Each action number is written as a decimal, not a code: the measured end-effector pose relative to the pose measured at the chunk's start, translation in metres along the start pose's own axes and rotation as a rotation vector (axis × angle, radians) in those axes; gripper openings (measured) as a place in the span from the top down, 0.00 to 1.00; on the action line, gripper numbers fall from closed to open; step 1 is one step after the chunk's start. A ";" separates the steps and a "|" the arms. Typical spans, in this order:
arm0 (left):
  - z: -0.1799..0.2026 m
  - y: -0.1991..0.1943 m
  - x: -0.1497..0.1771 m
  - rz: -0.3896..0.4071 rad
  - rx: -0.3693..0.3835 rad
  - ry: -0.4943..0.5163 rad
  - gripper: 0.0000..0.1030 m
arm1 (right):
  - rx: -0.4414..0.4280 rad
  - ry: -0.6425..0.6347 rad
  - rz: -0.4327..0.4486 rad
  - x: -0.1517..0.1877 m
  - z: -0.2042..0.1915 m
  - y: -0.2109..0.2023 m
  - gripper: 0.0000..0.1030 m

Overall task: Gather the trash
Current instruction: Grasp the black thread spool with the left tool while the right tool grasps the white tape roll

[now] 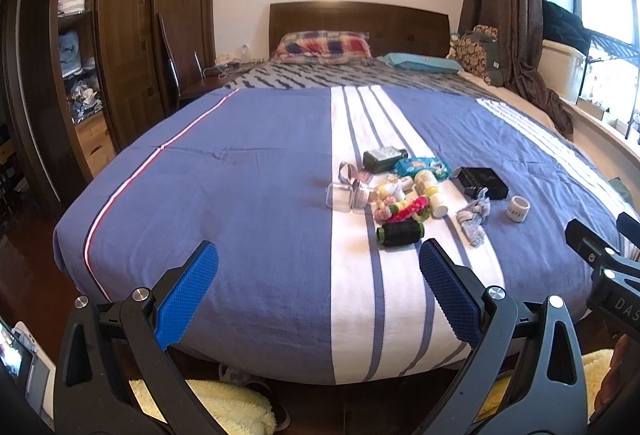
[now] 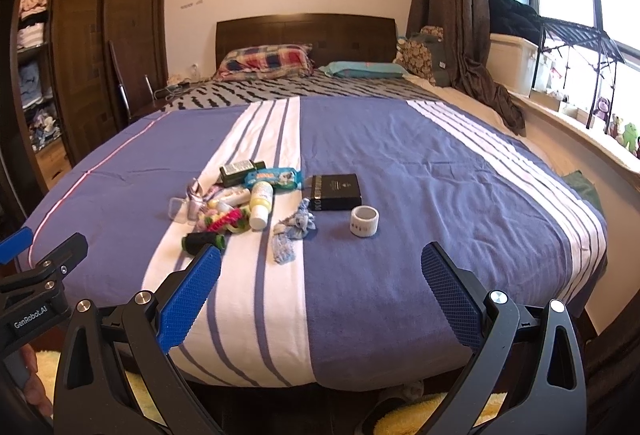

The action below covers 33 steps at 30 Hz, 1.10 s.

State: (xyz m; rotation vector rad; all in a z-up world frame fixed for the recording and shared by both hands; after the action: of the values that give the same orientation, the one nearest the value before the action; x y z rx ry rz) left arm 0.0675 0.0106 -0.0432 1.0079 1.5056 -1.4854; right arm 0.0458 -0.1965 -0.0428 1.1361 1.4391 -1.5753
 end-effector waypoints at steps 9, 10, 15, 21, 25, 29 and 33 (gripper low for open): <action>0.015 0.047 0.022 -0.091 0.021 0.027 0.08 | 0.026 0.021 -0.087 0.024 0.017 0.047 0.03; 0.017 0.052 0.024 -0.102 0.019 0.035 0.08 | 0.029 0.023 -0.099 0.027 0.022 0.055 0.03; 0.032 0.080 0.036 -0.139 0.066 0.039 0.08 | 0.069 0.041 -0.123 0.035 0.044 0.082 0.03; 0.056 0.108 0.047 -0.183 0.095 0.074 0.11 | 0.055 0.060 -0.162 0.045 0.052 0.118 0.03; 0.067 0.125 0.053 -0.222 0.113 0.069 0.11 | 0.019 0.083 -0.199 0.055 0.052 0.143 0.03; 0.075 0.142 0.056 -0.245 0.120 0.065 0.13 | 0.026 0.077 -0.201 0.057 0.055 0.161 0.03; 0.079 0.154 0.054 -0.248 0.132 0.061 0.13 | 0.028 0.085 -0.183 0.052 0.059 0.174 0.06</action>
State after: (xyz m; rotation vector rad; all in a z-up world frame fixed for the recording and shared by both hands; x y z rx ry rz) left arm 0.1888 -0.0675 -0.1536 0.9769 1.6406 -1.7615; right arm 0.1788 -0.2745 -0.1557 1.1265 1.6209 -1.6935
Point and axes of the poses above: each gripper's, at about its wrist camera, not at the fingertips, and y roughly the way its jaws point, z to its right, x to its underside, the point moved 5 cm from there along y, roughly the way its jaws point, and after that the axes turned 11 degrees about z, right-handed, at the moved point
